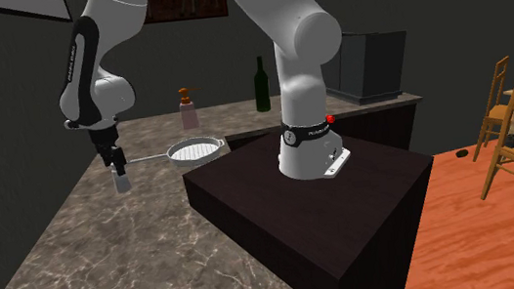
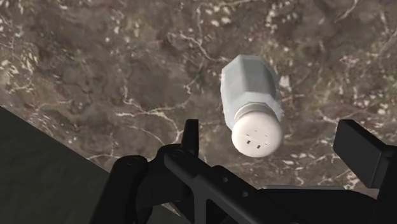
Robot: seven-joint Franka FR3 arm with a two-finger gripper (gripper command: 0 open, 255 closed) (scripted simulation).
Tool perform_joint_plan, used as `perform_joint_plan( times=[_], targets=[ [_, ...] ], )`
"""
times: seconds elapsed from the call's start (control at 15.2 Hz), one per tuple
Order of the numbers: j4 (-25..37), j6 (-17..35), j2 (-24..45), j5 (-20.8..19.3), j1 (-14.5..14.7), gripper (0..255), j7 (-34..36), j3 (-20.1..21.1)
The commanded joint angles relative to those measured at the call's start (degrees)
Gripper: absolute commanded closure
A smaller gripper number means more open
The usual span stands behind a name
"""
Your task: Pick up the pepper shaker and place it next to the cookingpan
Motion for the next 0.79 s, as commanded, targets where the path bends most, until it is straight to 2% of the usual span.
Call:
perform_joint_plan(
  times=[0.0, 0.26, 0.73],
  targets=[
    [0.0, 0.0, 0.0, 0.0, 0.0, 0, 0.0, 0.0],
    [-2.87, -4.05, -6.82, -2.47, 2.59, 0, 1.74, -2.95],
    [-2.87, -4.05, -6.83, -2.48, 2.58, 0, 1.75, -2.94]
  ],
)
